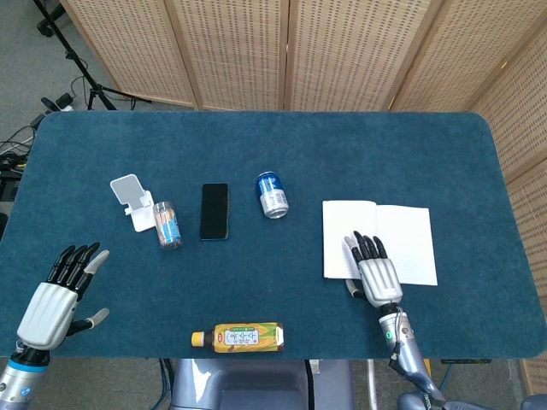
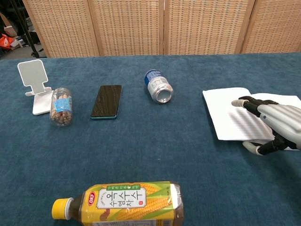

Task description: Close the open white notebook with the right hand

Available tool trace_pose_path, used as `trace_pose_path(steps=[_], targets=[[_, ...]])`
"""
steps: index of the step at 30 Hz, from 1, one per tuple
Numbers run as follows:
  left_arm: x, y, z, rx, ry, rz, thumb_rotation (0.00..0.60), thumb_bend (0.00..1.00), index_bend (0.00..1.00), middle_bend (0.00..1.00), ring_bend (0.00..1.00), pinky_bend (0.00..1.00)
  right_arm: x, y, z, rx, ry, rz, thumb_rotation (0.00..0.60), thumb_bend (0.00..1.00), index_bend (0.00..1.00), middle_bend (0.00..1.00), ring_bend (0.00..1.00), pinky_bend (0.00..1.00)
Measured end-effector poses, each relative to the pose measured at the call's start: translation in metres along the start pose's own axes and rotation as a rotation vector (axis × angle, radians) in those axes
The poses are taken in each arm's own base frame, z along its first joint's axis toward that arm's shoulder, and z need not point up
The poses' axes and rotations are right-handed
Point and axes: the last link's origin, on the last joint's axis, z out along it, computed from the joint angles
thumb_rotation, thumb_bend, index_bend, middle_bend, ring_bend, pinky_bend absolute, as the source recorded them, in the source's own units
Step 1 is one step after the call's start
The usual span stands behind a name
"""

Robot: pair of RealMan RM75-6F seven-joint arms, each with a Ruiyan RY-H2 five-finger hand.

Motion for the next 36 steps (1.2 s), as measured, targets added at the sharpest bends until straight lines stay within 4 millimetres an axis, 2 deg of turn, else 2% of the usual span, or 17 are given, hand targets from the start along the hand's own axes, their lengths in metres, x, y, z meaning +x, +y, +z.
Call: trace_pose_path(steps=[12,29,36], targets=[[0.000,0.000,0.000,0.001,0.002,0.000,0.600,0.00,0.00,0.00,0.00,0.00,0.000,0.004,-0.001,-0.024,0.030,0.013,0.600,0.57,0.00,0.00,0.00,0.00],[0.001,0.002,-0.001,-0.002,0.020,-0.022,0.600,0.00,0.00,0.00,0.00,0.00,0.015,0.012,-0.003,-0.092,0.180,0.091,0.600,0.57,0.00,0.00,0.00,0.00],[0.001,0.002,-0.001,-0.002,0.023,-0.025,0.600,0.00,0.00,0.00,0.00,0.00,0.023,0.017,-0.006,-0.116,0.251,0.131,0.600,0.52,0.00,0.00,0.00,0.00]])
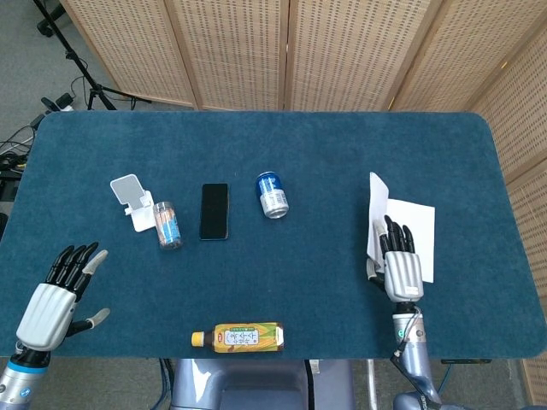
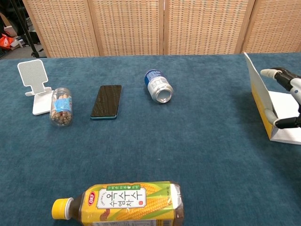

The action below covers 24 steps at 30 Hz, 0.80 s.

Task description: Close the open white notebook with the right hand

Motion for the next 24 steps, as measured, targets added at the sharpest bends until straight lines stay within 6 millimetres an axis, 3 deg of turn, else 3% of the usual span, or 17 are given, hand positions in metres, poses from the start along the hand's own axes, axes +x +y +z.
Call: trace_pose_path(steps=[15,24], targets=[[0.001,-0.001,0.000,0.005,0.013,-0.007,0.600,0.00,0.00,0.00,0.00,0.00,0.017,0.016,-0.003,-0.047,0.074,0.007,0.600,0.39,0.00,0.00,0.00,0.00],[0.002,-0.001,0.000,0.007,0.015,-0.007,0.600,0.00,0.00,0.00,0.00,0.00,0.029,0.033,-0.006,-0.061,0.087,-0.045,0.600,0.39,0.00,0.00,0.00,0.00]])
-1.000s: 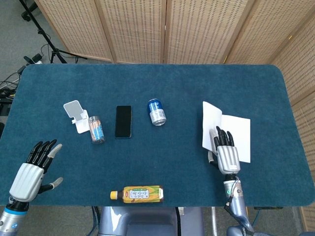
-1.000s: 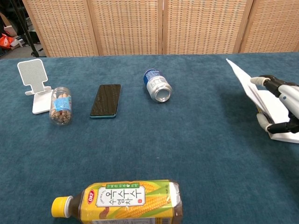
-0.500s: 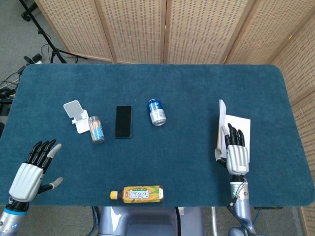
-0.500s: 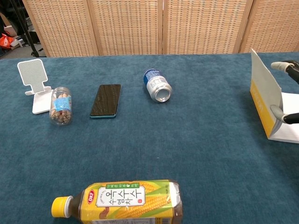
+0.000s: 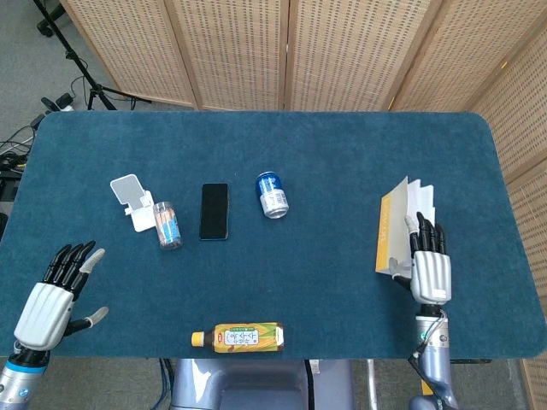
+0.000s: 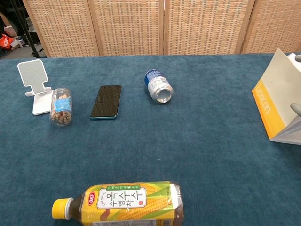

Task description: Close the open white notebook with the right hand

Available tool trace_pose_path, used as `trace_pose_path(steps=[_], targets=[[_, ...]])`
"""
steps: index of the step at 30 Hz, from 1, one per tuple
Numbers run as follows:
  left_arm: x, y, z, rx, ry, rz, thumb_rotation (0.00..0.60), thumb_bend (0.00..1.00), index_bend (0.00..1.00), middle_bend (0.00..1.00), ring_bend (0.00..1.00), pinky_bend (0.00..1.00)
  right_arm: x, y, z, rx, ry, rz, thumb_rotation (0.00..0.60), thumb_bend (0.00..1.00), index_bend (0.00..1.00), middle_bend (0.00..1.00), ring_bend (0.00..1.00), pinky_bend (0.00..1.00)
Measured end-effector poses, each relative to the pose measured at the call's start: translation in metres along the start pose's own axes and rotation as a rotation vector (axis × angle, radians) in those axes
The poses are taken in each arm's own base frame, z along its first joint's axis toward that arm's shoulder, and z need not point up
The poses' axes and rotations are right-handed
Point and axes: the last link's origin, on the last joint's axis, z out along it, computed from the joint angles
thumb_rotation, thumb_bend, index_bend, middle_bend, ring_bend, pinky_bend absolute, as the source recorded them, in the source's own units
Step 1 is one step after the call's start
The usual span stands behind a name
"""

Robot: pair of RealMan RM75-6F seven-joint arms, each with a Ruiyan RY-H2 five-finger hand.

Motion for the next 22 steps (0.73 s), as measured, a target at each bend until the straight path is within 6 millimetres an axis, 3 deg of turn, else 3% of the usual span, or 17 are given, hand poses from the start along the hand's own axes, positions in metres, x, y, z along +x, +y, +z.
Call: trace_pose_path(steps=[10,17,22], targets=[[-0.001,-0.002,0.001,0.009,-0.007,0.005,0.600,0.00,0.00,0.00,0.00,0.00,0.022,0.020,-0.007,0.065,-0.019,-0.031,0.600,0.39,0.00,0.00,0.00,0.00],[-0.001,-0.004,0.003,0.025,-0.008,0.012,0.600,0.00,0.00,0.00,0.00,0.00,0.050,0.048,-0.026,0.200,-0.024,-0.133,0.600,0.39,0.00,0.00,0.00,0.00],[-0.002,-0.008,0.005,0.038,-0.016,0.021,0.600,0.00,0.00,0.00,0.00,0.00,0.059,0.065,-0.037,0.229,-0.048,-0.197,0.600,0.39,0.00,0.00,0.00,0.00]])
